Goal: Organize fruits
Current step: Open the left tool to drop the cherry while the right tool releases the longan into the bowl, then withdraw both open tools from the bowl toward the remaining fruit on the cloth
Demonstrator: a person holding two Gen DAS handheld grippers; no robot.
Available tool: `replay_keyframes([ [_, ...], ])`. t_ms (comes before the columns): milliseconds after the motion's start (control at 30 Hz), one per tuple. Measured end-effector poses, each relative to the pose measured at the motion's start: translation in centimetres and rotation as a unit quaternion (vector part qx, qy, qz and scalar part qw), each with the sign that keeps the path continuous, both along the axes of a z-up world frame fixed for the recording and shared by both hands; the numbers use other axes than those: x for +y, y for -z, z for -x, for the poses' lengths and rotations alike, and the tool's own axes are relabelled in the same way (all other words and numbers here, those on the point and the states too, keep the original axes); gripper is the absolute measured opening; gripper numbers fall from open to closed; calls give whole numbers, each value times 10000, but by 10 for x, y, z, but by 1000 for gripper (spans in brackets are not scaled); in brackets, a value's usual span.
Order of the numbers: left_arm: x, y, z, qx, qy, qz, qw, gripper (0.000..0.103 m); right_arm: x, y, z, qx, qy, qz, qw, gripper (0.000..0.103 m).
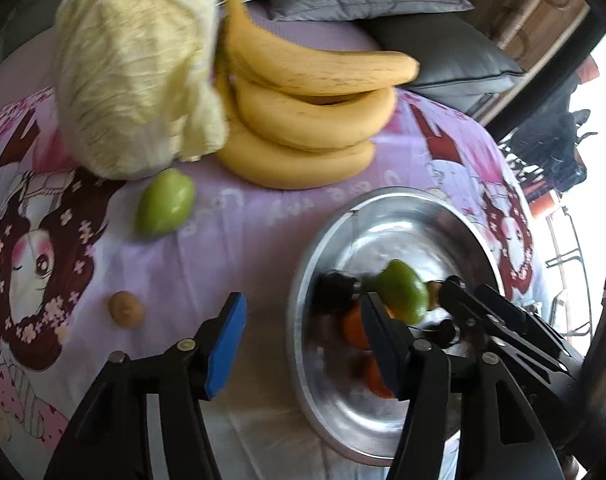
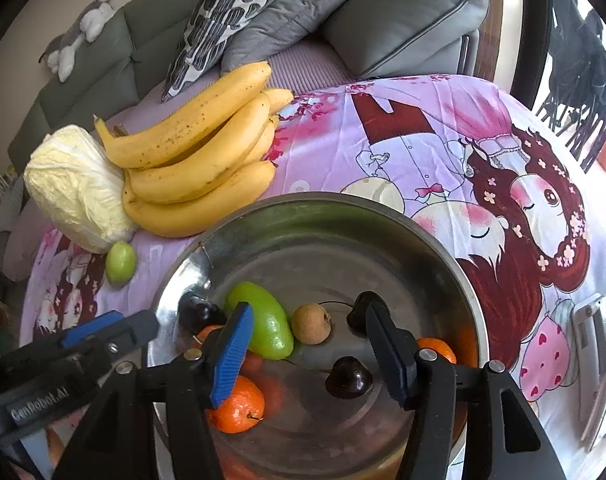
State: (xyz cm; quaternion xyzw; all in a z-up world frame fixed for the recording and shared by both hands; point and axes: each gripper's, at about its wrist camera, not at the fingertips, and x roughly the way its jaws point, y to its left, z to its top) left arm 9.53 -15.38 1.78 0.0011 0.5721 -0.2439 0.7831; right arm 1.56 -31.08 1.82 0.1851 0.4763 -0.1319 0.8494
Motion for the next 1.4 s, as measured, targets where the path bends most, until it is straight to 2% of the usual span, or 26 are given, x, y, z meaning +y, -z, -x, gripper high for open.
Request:
replay_keyframes([
  [67, 6, 3, -3, 22, -133, -86, 9999, 73, 1, 0, 0, 29, -2, 72, 10000, 71],
  [133, 13, 6, -5, -8, -279, -176, 9995, 77, 1, 0, 0, 44, 4, 140, 9999, 77],
  [200, 18, 8, -7, -27, -384, -219, 9990, 79, 2, 0, -1, 78, 12, 226, 9997, 79],
  [267, 22, 10, -7, -76, -481, -249, 9985, 89, 2, 2, -2, 138, 13, 286, 9995, 80],
  [300, 23, 10, -7, -111, -510, -277, 9983, 91, 2, 3, -2, 160, 12, 301, 9994, 80],
  [400, 22, 11, -8, -171, -528, -346, 9979, 92, 2, 4, -3, 194, 1, 341, 9992, 82],
  [467, 20, 13, -10, -188, -562, -387, 9975, 94, 3, 5, -3, 211, -1, 371, 9991, 89],
  [633, 28, 14, -10, -220, -710, -378, 9965, 95, 4, 6, -3, 255, -14, 435, 9987, 91],
  [667, 30, 14, -11, -230, -733, -387, 9963, 95, 4, 7, -3, 258, -24, 448, 9987, 98],
  [733, 33, 13, -11, -243, -795, -394, 9958, 96, 4, 6, -3, 245, -21, 483, 9985, 103],
  [1067, 48, 8, -9, -229, -906, -292, 9952, 99, 10, 4, -4, 222, -119, 513, 9984, 103],
  [1233, 62, 2, -5, -421, -974, -200, 9942, 99, 15, 3, -5, 224, -164, 515, 9983, 103],
  [1400, 90, 5, -5, -394, -1059, -420, 9927, 99, 28, 0, -8, 130, -357, 451, 9983, 103],
])
